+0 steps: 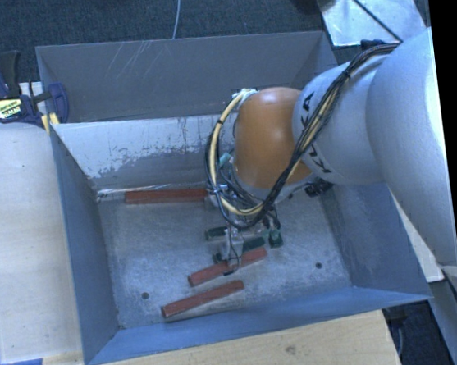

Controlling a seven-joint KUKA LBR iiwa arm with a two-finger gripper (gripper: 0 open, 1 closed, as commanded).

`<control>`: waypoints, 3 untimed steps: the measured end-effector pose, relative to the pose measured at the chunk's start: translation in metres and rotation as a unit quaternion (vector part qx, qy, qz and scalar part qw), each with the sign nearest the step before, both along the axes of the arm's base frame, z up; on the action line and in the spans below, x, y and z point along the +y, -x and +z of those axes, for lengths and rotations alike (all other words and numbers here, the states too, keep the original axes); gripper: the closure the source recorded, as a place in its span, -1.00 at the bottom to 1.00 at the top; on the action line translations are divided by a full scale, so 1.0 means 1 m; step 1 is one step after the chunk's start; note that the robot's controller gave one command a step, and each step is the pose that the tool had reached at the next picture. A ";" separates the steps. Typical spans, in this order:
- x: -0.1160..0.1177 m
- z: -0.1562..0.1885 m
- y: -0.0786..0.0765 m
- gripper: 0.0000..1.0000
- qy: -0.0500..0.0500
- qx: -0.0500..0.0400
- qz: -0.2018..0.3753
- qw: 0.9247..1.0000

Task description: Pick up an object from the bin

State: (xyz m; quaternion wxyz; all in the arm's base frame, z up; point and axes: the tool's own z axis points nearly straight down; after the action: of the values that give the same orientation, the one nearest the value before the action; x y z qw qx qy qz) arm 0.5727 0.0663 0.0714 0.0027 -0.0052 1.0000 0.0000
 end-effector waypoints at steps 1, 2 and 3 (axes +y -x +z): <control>0.000 0.000 0.000 -1.00 0.000 0.000 0.000 1.000; -0.066 0.002 -0.018 1.00 0.001 -0.002 0.107 0.994; -0.066 0.002 -0.018 1.00 0.001 -0.002 0.107 0.994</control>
Offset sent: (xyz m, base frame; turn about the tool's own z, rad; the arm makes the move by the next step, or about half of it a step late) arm 0.0149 -0.0645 -0.0014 -0.2173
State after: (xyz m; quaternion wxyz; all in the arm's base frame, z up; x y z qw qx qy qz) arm 0.5905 0.0006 0.0731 0.0044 -0.1124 0.9936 -0.0009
